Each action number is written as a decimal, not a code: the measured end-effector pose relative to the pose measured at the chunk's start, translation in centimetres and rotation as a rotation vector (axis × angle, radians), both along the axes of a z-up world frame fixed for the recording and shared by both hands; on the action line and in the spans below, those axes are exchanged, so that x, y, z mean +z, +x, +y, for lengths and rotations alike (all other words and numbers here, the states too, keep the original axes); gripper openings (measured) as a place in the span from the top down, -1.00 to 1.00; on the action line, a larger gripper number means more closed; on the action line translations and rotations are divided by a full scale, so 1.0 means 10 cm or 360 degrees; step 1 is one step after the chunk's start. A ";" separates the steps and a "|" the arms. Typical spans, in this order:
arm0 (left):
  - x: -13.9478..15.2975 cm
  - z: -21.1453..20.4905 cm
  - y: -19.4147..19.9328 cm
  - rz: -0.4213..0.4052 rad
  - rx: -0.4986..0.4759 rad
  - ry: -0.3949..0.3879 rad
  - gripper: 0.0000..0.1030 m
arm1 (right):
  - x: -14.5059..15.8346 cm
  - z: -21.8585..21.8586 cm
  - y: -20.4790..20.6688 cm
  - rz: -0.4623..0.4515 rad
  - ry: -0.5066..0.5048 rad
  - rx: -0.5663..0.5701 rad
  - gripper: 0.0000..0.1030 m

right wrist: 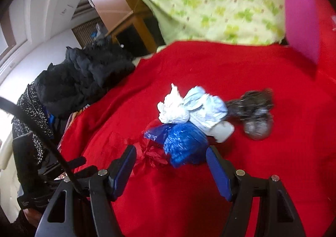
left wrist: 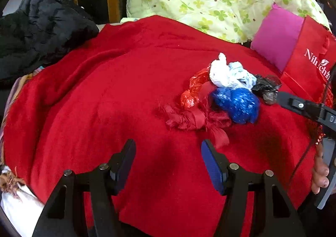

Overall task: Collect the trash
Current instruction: 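Bring both tools back over the trash pile on the cloth, then close the right tool on the blue plastic bag and lift it, then carry the blue bag to the basket with the right tool while the left tool grasps the red ribbon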

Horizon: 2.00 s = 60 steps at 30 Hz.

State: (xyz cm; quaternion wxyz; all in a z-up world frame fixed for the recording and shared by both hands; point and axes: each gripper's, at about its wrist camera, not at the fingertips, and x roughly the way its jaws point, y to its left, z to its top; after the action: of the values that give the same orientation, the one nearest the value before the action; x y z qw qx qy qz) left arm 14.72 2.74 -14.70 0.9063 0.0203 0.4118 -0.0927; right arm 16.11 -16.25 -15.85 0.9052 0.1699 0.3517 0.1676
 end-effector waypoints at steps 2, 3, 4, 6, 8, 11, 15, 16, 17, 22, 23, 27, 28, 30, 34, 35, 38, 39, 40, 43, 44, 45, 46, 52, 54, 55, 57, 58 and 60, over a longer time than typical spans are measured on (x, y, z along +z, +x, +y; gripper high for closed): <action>-0.03 -0.01 0.10 0.0021 -0.0013 -0.0010 -0.27 | -0.07 0.07 0.18 0.0027 -0.0057 0.0018 -0.41; -0.05 -0.01 0.15 0.0029 -0.0015 -0.0014 -0.27 | -0.12 0.10 0.26 0.0041 -0.0085 0.0018 -0.41; -0.06 -0.02 0.19 0.0036 -0.0028 -0.0027 -0.27 | -0.18 0.13 0.34 0.0062 -0.0098 0.0020 -0.41; -0.09 -0.03 0.25 0.0049 -0.0057 -0.0054 -0.27 | -0.29 0.15 0.46 0.0113 -0.0099 0.0026 -0.40; -0.12 -0.04 0.31 0.0072 -0.0085 -0.0082 -0.27 | -0.39 0.16 0.54 0.0161 -0.0112 0.0004 -0.35; -0.15 -0.07 0.40 0.0088 -0.0124 -0.0113 -0.27 | -0.45 0.15 0.57 0.0188 -0.0121 0.0000 -0.09; -0.19 -0.15 0.52 0.0122 -0.0176 -0.0166 -0.27 | -0.39 0.10 0.46 0.0198 -0.0167 -0.0005 0.06; -0.22 -0.18 0.56 0.0135 -0.0185 -0.0177 -0.27 | -0.37 0.05 0.43 0.0207 -0.0154 -0.0012 0.07; -0.23 -0.20 0.59 0.0145 -0.0191 -0.0184 -0.27 | -0.35 0.01 0.39 0.0213 -0.0139 -0.0016 0.09; -0.33 -0.36 0.68 0.0179 -0.0232 -0.0185 -0.27 | -0.23 -0.21 0.15 0.0187 -0.0062 -0.0071 0.10; -0.35 -0.38 0.69 0.0181 -0.0239 -0.0184 -0.27 | -0.21 -0.25 0.10 0.0184 -0.0050 -0.0079 0.10; -0.48 -0.46 0.76 0.0235 -0.0252 -0.0196 -0.27 | -0.16 -0.38 -0.11 0.0179 0.0000 -0.0128 0.10; -0.50 -0.46 0.77 0.0240 -0.0246 -0.0204 -0.16 | -0.15 -0.42 -0.16 0.0174 0.0013 -0.0142 0.10; -0.52 -0.47 0.75 0.0251 -0.0253 -0.0221 0.03 | -0.11 -0.46 -0.24 0.0155 0.0016 -0.0166 0.10; -0.48 -0.52 0.66 0.0227 -0.0271 -0.0210 0.21 | -0.04 -0.54 -0.39 0.0105 0.0035 -0.0225 0.10; -0.47 -0.53 0.62 0.0223 -0.0277 -0.0217 0.70 | -0.02 -0.57 -0.43 0.0096 0.0039 -0.0243 0.10; -0.43 -0.52 0.50 0.0231 -0.0286 -0.0265 0.97 | 0.02 -0.70 -0.59 0.0065 0.0072 -0.0297 0.10; -0.41 -0.52 0.45 0.0215 -0.0297 -0.0272 0.97 | 0.04 -0.73 -0.65 0.0051 0.0086 -0.0316 0.10; -0.38 -0.52 0.39 0.0196 -0.0307 -0.0271 0.97 | 0.06 -0.77 -0.70 0.0036 0.0100 -0.0332 0.10; -0.30 -0.52 0.20 0.0152 -0.0335 -0.0252 0.97 | 0.12 -0.83 -0.83 0.0009 0.0127 -0.0372 0.10; -0.28 -0.50 0.17 0.0143 -0.0331 -0.0248 0.97 | 0.13 -0.84 -0.88 -0.0001 0.0131 -0.0381 0.10; -0.27 -0.48 0.14 0.0129 -0.0316 -0.0235 0.97 | 0.14 -0.85 -0.90 -0.0009 0.0134 -0.0388 0.10; -0.26 -0.45 0.16 0.0125 -0.0307 -0.0222 0.94 | 0.15 -0.87 -0.94 -0.0015 0.0140 -0.0395 0.10; -0.29 -0.42 0.49 0.0117 -0.0185 -0.0177 -0.33 | 0.09 -0.93 -0.99 0.0007 0.0169 -0.0423 0.10; -0.32 -0.50 0.60 0.0128 -0.0196 -0.0168 -0.33 | 0.06 -0.94 -0.98 0.0017 0.0163 -0.0426 0.10; -0.34 -0.54 0.66 0.0132 -0.0213 -0.0172 -0.33 | 0.04 -0.94 -0.97 0.0023 0.0161 -0.0429 0.10; -0.39 -0.63 0.72 0.0151 -0.0238 -0.0177 -0.33 | 0.01 -0.96 -0.94 0.0035 0.0166 -0.0430 0.10; -0.42 -0.68 0.74 0.0164 -0.0248 -0.0172 -0.33 | -0.01 -0.96 -0.94 0.0039 0.0163 -0.0433 0.10; -0.47 -0.78 0.74 0.0184 -0.0271 -0.0178 -0.27 | -0.03 -0.97 -0.93 0.0042 0.0142 -0.0437 0.10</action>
State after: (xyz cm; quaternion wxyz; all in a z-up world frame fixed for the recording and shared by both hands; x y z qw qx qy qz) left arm 22.09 -5.03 -19.42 0.8696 -0.0007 0.4544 -0.1931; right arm 6.78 -25.96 -16.13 0.9064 0.2587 0.3293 0.0554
